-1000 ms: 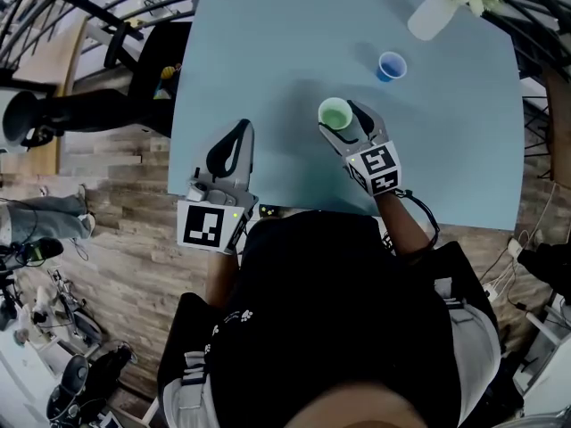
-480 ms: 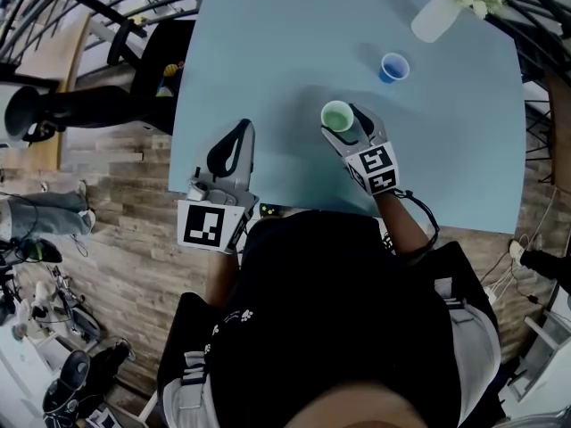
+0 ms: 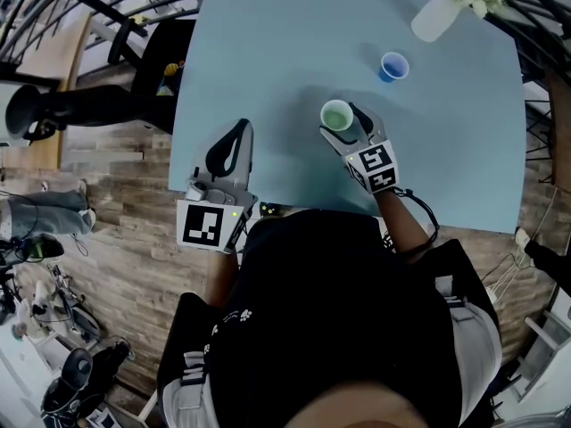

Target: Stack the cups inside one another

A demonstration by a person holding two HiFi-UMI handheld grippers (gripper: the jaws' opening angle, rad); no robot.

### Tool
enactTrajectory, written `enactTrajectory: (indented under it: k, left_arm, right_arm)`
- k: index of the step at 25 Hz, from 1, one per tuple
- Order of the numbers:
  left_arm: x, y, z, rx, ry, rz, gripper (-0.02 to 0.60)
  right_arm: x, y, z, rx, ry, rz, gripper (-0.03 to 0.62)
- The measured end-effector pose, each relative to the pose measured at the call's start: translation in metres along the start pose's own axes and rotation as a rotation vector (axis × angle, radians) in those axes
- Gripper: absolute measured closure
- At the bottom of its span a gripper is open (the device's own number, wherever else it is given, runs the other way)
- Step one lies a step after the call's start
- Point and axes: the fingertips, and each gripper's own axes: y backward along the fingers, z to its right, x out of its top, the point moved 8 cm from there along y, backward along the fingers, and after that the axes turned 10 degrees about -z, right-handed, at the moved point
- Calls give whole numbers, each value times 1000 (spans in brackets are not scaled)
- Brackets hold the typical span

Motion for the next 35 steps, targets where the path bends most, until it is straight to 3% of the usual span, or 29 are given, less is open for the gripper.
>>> enactTrajectory:
  k: [8, 16, 26, 35]
  left_arm:
    - [1, -4, 1, -20, -2, 6, 594]
    - [4, -22, 10, -76, -6, 10, 594]
    - [9, -49, 24, -152, -17, 14, 594]
    - [17, -73, 45, -201, -37, 9, 594]
  right_arm:
    - [13, 17, 1, -8, -24, 90, 236]
    - [24, 43, 25, -89, -91, 196, 342]
    - [8, 71, 50, -200, -138, 206, 417]
    - [-2, 88, 85, -270, -212, 213, 410]
